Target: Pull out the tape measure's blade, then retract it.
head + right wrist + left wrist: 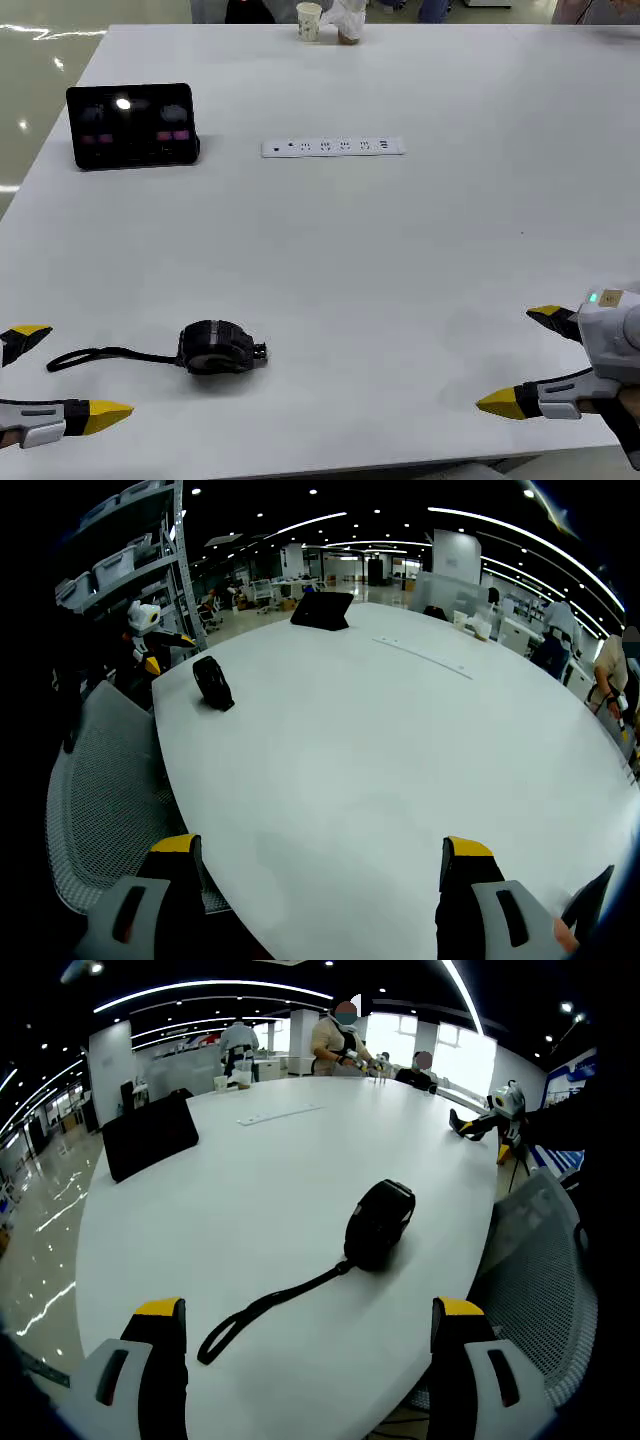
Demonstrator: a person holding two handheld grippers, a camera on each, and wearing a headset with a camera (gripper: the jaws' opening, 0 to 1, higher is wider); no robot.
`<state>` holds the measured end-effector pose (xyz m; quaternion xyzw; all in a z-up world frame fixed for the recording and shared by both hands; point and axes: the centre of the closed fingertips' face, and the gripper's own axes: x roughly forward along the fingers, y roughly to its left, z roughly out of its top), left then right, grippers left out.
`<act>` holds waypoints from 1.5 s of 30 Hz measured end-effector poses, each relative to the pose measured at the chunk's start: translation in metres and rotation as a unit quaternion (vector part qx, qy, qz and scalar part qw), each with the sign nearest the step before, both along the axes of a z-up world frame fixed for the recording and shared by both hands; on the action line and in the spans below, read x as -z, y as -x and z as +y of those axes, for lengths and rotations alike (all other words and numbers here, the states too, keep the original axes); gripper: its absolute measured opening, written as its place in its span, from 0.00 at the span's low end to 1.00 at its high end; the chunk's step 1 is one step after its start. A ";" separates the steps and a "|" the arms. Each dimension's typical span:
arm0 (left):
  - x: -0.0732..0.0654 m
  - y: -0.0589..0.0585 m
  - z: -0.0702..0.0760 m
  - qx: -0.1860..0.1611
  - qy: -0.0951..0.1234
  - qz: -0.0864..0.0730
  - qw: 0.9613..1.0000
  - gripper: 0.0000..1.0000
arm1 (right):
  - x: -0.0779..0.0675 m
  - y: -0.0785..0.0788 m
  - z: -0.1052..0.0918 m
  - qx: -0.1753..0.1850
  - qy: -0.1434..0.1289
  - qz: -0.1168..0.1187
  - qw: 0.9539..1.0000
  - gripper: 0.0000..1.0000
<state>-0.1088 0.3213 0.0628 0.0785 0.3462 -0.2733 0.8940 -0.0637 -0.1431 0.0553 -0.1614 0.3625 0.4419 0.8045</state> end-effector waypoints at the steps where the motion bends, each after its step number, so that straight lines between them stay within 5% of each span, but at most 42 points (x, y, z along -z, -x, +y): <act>1: 0.000 0.000 0.000 0.000 0.000 0.000 1.000 0.99 | 0.000 0.000 0.000 0.000 -0.001 0.000 1.000 0.99; 14: 0.014 0.006 -0.006 0.015 0.003 0.018 1.000 0.99 | -0.002 -0.001 -0.005 0.008 0.006 -0.002 1.000 0.99; 19: 0.016 0.002 -0.004 0.024 -0.002 0.019 1.000 0.99 | -0.001 -0.002 -0.005 -0.010 0.005 -0.027 1.000 0.99; 38: 0.015 0.002 -0.016 0.080 -0.025 0.031 0.996 0.99 | 0.001 -0.016 0.004 -0.035 0.003 -0.032 0.999 0.99; 40: 0.018 0.005 -0.019 0.085 -0.026 0.048 0.995 0.99 | 0.001 -0.015 0.008 -0.038 0.005 -0.030 0.999 0.99; 45: 0.016 0.003 -0.026 0.104 -0.034 0.037 0.993 0.99 | 0.006 -0.012 0.015 -0.056 0.011 -0.025 0.998 0.99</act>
